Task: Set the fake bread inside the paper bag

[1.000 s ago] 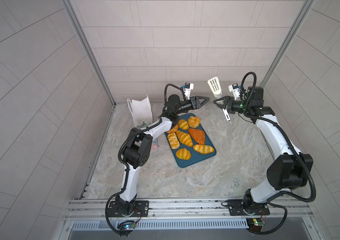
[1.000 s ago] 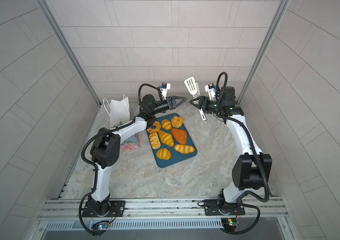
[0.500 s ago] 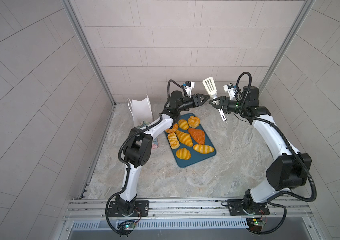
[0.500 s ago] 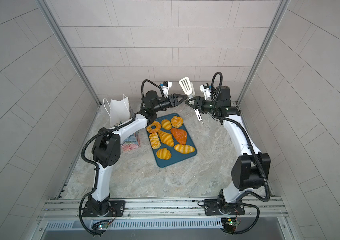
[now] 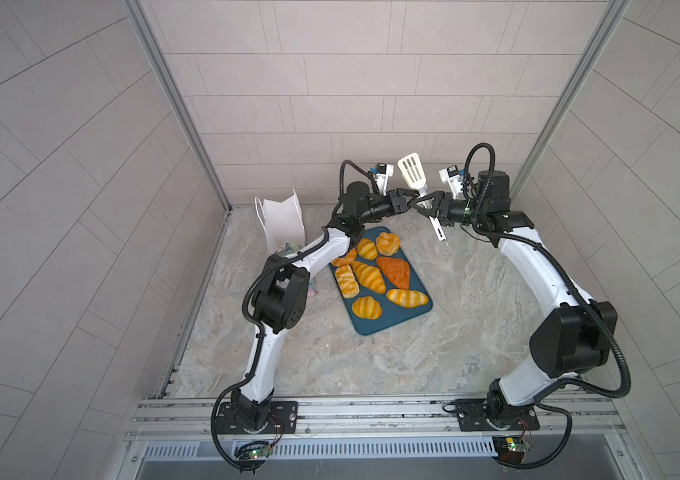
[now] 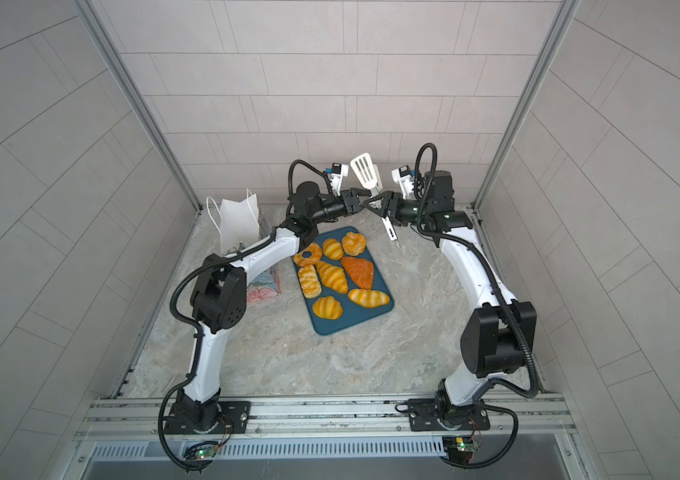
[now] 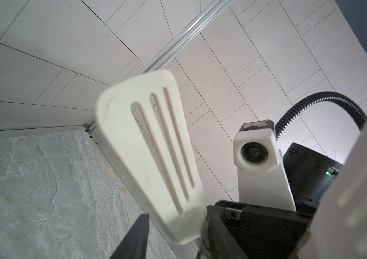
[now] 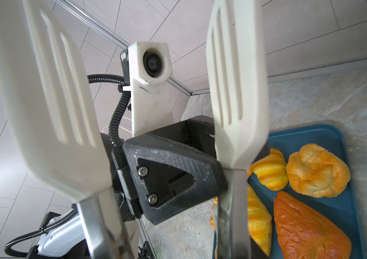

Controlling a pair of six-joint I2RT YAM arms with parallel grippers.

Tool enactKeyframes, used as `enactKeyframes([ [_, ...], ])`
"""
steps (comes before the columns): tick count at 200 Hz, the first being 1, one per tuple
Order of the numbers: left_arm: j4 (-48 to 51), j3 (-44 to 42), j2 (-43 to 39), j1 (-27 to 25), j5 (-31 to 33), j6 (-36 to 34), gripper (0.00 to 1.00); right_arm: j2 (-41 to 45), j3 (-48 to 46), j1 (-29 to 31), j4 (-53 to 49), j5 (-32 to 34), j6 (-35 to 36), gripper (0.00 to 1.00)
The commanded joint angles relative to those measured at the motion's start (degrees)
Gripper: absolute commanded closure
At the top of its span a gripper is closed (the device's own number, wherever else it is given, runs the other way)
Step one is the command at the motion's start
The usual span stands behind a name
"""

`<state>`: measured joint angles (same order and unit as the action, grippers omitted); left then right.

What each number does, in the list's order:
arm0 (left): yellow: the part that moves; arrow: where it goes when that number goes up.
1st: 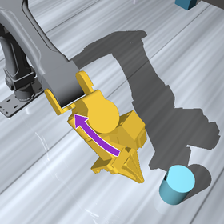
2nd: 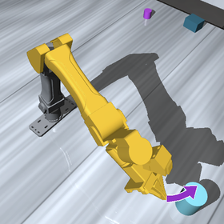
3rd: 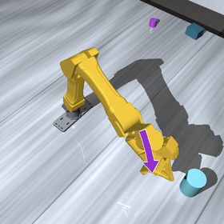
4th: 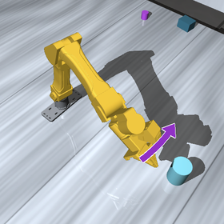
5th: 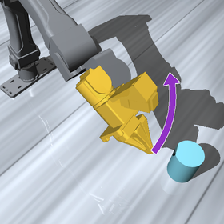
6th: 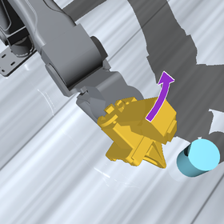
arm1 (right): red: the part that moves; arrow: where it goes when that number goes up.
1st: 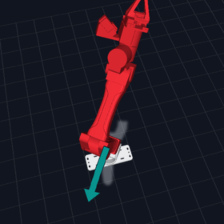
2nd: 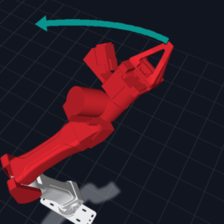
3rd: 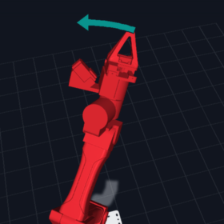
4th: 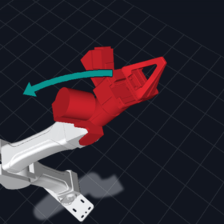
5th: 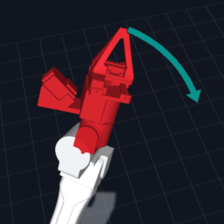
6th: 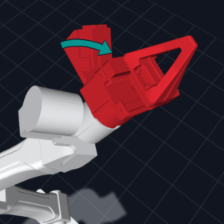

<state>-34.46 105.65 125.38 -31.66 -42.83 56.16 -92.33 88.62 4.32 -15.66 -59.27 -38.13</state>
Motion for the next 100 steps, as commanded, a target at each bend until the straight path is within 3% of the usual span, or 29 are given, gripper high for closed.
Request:
enactKeyframes([
  [1, -3.5, 2.2, 0.6, -0.4, -0.9, 0.8, 0.54, 0.1, 2.4, 0.7, 3.1, -0.9, -0.2, 0.36],
  [100, -7.9, 1.8, 1.0, -0.3, -1.8, 2.3, 0.56, 0.6, 2.6, 0.8, 0.9, -2.0, 1.2, 0.36],
])
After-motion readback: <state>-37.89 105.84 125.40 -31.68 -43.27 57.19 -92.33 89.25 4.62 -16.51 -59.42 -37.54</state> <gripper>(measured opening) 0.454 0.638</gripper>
